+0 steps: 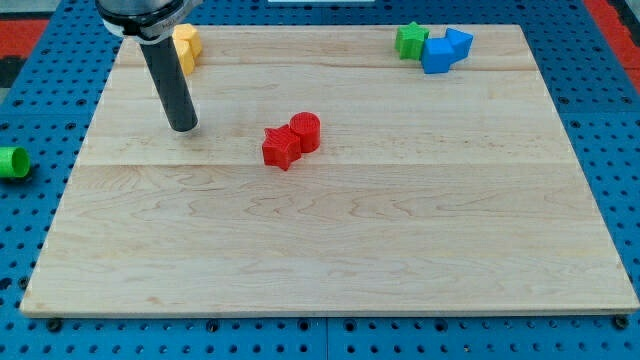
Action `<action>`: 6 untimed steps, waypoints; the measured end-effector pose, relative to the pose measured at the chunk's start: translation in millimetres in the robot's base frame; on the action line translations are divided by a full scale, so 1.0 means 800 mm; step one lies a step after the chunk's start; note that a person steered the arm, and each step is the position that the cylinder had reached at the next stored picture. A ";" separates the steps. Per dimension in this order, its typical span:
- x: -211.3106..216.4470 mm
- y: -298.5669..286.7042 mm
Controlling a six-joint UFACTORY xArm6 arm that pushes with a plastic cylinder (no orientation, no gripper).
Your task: Move the yellow hexagon to the bottom center
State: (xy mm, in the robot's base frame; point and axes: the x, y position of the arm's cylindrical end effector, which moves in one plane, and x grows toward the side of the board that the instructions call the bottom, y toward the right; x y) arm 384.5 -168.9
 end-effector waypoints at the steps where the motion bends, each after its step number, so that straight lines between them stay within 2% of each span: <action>1: -0.042 0.020; 2: -0.164 0.060; 3: -0.239 0.047; 4: -0.239 -0.065; 6: -0.163 -0.066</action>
State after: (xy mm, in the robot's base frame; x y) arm 253.8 -221.8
